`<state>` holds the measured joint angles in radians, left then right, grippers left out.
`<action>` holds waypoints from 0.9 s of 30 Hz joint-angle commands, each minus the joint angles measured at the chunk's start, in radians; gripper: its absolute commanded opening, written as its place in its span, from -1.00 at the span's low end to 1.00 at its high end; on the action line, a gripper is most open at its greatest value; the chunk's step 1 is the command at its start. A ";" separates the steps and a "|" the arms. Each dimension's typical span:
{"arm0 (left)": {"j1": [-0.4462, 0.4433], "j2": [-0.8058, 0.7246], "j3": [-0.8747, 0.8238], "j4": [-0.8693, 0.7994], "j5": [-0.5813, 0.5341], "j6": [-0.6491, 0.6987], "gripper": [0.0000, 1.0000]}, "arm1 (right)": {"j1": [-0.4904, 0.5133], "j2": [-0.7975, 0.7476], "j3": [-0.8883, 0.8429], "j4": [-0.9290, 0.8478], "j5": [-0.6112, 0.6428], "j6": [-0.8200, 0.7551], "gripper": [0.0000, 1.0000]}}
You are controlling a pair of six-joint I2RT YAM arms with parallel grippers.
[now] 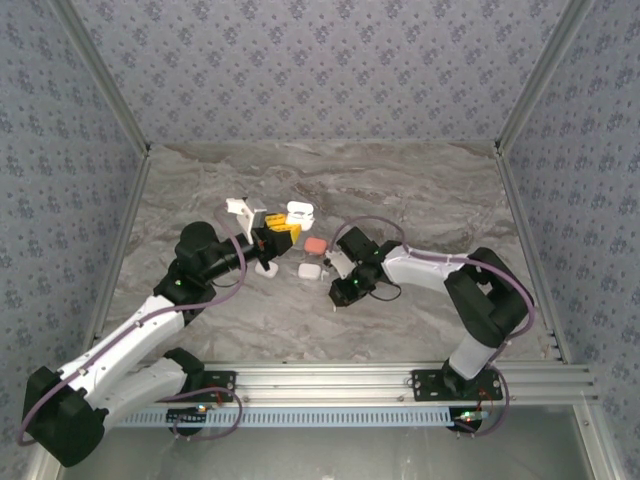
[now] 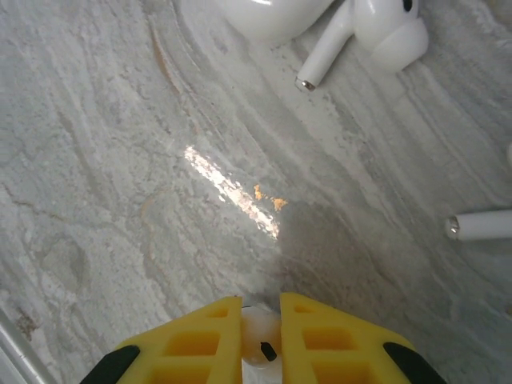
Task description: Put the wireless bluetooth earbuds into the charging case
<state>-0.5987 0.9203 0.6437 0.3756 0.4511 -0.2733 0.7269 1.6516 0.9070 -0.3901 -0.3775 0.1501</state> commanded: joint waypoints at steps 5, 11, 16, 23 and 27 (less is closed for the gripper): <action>-0.008 0.024 0.032 0.048 0.004 -0.005 -0.93 | -0.058 -0.237 0.022 -0.040 0.039 -0.009 -0.65; -0.008 0.058 0.043 0.086 0.033 -0.016 -0.92 | -0.144 -0.469 0.089 -0.014 0.050 0.003 -0.63; -0.007 0.087 0.059 0.102 0.056 -0.014 -0.93 | -0.175 -0.560 0.201 0.027 0.051 0.000 -0.62; -0.008 0.119 0.067 0.132 0.084 -0.017 -0.93 | -0.104 -0.513 0.387 0.074 0.073 -0.077 -0.62; -0.010 0.126 0.070 0.139 0.093 -0.020 -0.93 | -0.063 -0.447 0.443 0.103 0.076 -0.114 -0.62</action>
<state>-0.5987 1.0454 0.6632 0.4526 0.5117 -0.2821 0.6426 1.1599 1.3140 -0.3122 -0.3172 0.0864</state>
